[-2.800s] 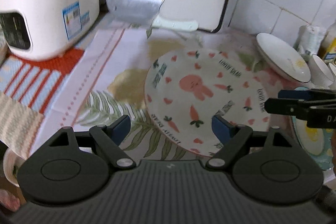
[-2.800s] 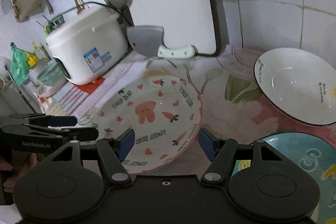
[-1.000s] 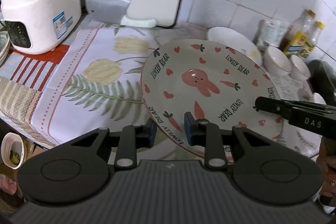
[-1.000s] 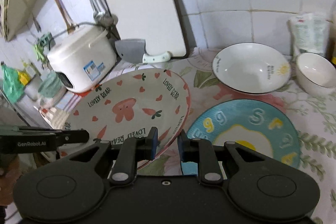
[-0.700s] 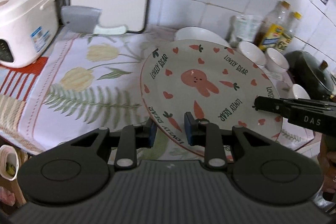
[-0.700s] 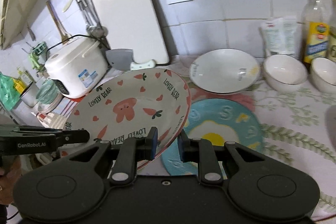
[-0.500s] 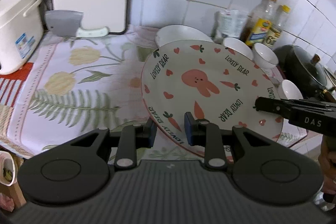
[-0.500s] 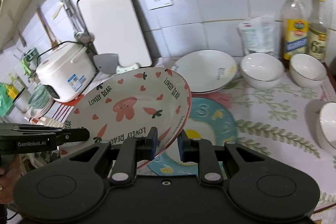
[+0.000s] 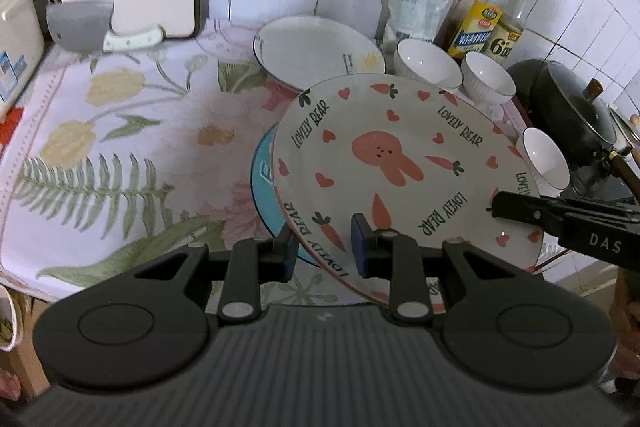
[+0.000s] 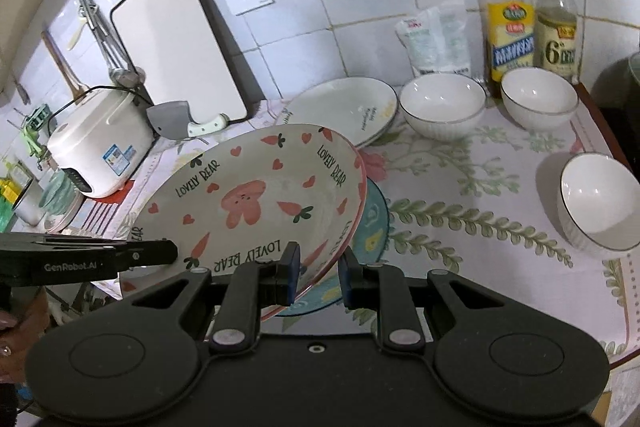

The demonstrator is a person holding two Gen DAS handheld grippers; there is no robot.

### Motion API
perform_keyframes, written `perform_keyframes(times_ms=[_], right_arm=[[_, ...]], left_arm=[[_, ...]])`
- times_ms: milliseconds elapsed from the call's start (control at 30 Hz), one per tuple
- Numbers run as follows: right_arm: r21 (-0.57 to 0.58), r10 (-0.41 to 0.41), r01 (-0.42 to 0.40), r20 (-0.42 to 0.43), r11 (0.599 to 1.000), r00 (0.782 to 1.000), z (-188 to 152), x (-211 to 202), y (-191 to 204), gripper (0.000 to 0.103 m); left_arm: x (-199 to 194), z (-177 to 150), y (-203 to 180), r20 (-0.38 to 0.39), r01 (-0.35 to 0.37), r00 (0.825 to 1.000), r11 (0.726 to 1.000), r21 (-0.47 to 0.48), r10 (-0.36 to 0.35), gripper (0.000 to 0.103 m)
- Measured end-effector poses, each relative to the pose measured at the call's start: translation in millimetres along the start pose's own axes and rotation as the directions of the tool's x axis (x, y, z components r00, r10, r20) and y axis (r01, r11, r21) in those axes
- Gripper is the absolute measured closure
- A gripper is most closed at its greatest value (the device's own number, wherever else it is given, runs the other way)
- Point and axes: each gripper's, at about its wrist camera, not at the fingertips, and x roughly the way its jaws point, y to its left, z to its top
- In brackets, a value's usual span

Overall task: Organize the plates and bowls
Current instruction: 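Grip the rim of the white bunny plate with the right tool, then lower the bunny plate onto the blue egg plate and release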

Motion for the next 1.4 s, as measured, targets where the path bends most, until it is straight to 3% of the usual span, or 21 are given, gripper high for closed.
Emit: perform_keyframes(times_ms=[867, 1233, 1400], right_arm=[[-0.014, -0.037, 0.035, -0.173, 0.999, 0.984, -7, 83, -16, 0.078], [-0.068, -0.090, 0.080, -0.172, 0.994, 0.981, 3, 90, -11, 0.078], [-0.116, -0.132, 0.113, -0.172, 0.987, 0.976, 1, 94, -2, 0.072]], left_arm=[[79, -1, 27, -0.145, -0.045, 0.989, 0.996, -0.079, 0.033, 0.078], [90, 4, 34, -0.166, -0.028, 0.986, 0.992, -0.119, 0.008, 0.078], [92, 5, 34, -0.178, -0.042, 0.984, 0.991, -0.130, 0.018, 0.078]])
